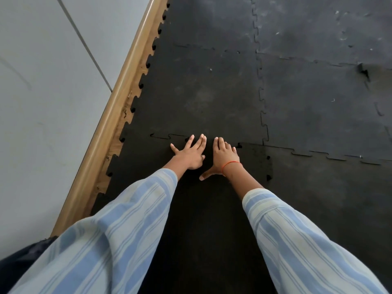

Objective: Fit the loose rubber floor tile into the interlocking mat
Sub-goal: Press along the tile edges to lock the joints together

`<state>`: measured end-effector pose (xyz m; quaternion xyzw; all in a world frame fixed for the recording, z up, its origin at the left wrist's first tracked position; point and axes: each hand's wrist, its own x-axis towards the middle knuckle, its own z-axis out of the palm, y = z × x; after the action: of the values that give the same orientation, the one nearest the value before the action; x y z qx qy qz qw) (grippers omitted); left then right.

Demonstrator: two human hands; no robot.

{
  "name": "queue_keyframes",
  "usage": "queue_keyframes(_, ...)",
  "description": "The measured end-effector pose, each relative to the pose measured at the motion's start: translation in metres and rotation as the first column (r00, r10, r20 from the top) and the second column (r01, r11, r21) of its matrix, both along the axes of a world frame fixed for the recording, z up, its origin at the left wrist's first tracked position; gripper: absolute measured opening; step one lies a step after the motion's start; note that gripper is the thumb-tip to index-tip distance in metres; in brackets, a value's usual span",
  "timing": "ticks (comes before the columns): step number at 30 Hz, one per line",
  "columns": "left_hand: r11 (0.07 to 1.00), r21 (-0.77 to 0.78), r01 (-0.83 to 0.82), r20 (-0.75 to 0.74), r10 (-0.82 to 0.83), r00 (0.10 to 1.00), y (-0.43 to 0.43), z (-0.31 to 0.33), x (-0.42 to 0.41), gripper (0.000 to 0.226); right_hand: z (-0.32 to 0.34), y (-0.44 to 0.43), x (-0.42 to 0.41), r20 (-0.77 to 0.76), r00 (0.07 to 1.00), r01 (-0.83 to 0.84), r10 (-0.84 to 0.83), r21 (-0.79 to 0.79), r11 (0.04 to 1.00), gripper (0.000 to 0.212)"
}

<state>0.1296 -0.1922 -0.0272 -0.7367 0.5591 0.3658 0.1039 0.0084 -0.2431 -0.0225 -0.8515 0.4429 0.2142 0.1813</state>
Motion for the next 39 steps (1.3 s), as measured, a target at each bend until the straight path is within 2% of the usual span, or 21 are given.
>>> queue_keyframes(7,0.996,0.073,0.044,0.043,-0.047,0.998,-0.009,0.002,0.002,0.07,-0.002,0.005,-0.001,0.007,1.0,0.006,-0.006,-0.048,0.999,0.144)
queue_keyframes(14,0.99,0.135,0.048,0.121,-0.065,0.991,-0.022,0.009,-0.002,0.074,0.003,-0.005,0.008,-0.131,0.989,-0.071,0.073,0.023,0.997,0.145)
queue_keyframes(18,0.996,0.088,0.025,0.072,-0.031,0.997,-0.012,0.002,-0.006,0.069,-0.003,0.009,-0.011,-0.078,0.996,-0.048,0.048,-0.008,0.999,0.136)
queue_keyframes(22,0.993,-0.037,0.11,0.081,-0.107,0.991,0.011,-0.011,-0.009,0.063,-0.014,0.028,-0.033,-0.032,0.999,-0.024,0.022,-0.082,0.996,0.124)
queue_keyframes(28,0.994,-0.047,0.098,0.054,-0.095,0.994,0.01,-0.014,-0.01,0.064,-0.013,0.016,-0.028,0.073,0.997,0.038,-0.035,-0.03,0.999,0.14)
queue_keyframes(39,0.997,0.028,0.073,0.038,-0.074,0.997,0.003,-0.008,-0.011,0.068,-0.007,0.0,-0.012,-0.129,0.992,-0.011,0.014,0.023,1.0,0.142)
